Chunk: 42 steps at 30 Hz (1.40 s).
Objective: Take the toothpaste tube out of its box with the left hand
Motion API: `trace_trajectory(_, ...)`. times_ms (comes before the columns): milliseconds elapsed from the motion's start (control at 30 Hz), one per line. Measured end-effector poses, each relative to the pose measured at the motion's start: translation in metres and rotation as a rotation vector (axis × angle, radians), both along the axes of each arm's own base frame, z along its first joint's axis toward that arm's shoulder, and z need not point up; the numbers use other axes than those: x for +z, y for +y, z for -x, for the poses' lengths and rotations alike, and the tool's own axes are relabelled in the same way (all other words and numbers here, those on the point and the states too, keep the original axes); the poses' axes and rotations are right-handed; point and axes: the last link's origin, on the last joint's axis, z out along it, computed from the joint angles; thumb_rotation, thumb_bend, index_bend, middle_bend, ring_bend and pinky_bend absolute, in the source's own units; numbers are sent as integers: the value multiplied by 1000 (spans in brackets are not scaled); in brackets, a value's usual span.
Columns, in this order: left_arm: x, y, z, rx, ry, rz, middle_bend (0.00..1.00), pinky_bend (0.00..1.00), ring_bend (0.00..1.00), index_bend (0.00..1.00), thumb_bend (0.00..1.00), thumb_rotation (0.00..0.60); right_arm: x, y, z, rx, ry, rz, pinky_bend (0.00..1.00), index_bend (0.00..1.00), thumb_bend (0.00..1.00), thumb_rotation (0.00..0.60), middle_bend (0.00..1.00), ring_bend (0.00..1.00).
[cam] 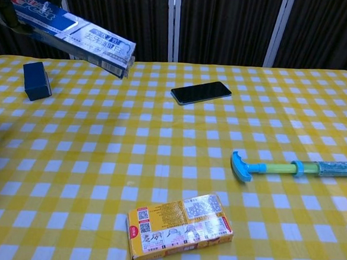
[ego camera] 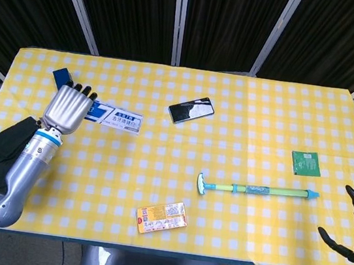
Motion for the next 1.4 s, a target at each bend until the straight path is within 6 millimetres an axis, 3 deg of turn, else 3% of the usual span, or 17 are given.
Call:
trace_trajectory(133, 15, 1, -4, -63, 95, -38, 325, 354, 365, 470, 425, 600, 0, 0, 0, 0, -2, 2, 0, 22, 66, 600, 0, 0)
trace_trajectory(433, 25, 0, -14, -206, 256, -113, 325, 346, 365, 479, 425, 600, 0, 0, 0, 2, -1, 3, 0, 22, 66, 600, 0, 0)
trace_trajectory(800, 38, -6, -22, -229, 195, -161, 325, 346, 365, 481, 424, 600, 0, 0, -1, 2, -1, 3, 0, 22, 66, 600, 0, 0)
trace_trajectory(1100, 18, -16, -9, -107, 66, -59, 325, 346, 362, 479, 418, 600, 0, 1, -1, -1, 1, -1, 0, 22, 66, 600, 0, 0)
trace_trajectory(1400, -26, -25, 2, 46, -180, 98, 253, 324, 295, 398, 394, 600, -2, 1, -2, -1, 3, -12, 0, 22, 66, 600, 0, 0)
